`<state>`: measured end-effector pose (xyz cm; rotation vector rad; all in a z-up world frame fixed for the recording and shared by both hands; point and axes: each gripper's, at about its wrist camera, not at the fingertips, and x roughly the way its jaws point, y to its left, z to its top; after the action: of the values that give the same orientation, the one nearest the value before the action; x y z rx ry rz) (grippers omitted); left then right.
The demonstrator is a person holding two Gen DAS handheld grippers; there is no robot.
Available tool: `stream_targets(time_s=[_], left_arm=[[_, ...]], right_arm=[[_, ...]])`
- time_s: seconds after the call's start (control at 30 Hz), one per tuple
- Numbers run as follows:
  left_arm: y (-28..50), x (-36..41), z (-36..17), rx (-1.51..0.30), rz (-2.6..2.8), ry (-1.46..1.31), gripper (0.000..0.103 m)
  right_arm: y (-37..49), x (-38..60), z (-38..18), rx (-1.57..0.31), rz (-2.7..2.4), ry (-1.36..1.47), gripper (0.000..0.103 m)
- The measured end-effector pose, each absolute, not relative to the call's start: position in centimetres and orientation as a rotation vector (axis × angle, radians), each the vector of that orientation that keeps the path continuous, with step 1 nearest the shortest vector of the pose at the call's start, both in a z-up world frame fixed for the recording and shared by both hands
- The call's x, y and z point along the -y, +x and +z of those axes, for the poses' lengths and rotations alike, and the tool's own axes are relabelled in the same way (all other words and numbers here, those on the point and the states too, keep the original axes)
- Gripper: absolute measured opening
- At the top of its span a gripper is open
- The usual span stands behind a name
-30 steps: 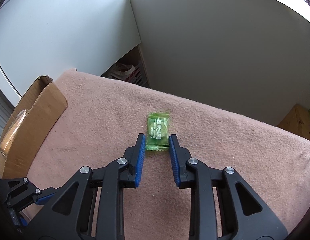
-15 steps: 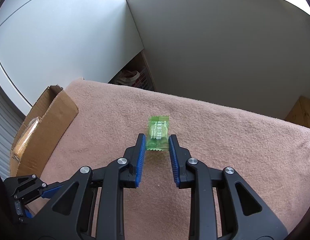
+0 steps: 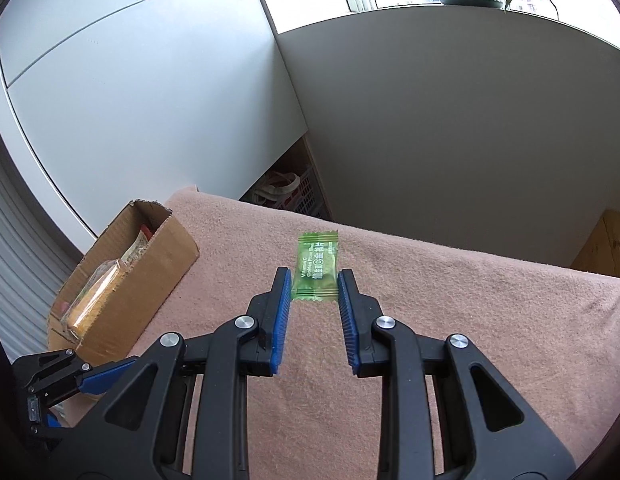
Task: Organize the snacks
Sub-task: 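Carry both candies to the box and lower them inside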
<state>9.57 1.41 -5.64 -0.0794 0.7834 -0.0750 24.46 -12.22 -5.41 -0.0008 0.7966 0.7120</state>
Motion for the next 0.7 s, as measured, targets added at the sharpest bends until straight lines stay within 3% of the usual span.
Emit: stream_targets(time_s=[0.7], left_arm=[[4.1, -7.2, -2.9, -0.631, -0.037, -0.171, 0.024]], right_arm=[[17.3, 3.3, 1.1, -0.716, 0.759, -0.169, 0.025]])
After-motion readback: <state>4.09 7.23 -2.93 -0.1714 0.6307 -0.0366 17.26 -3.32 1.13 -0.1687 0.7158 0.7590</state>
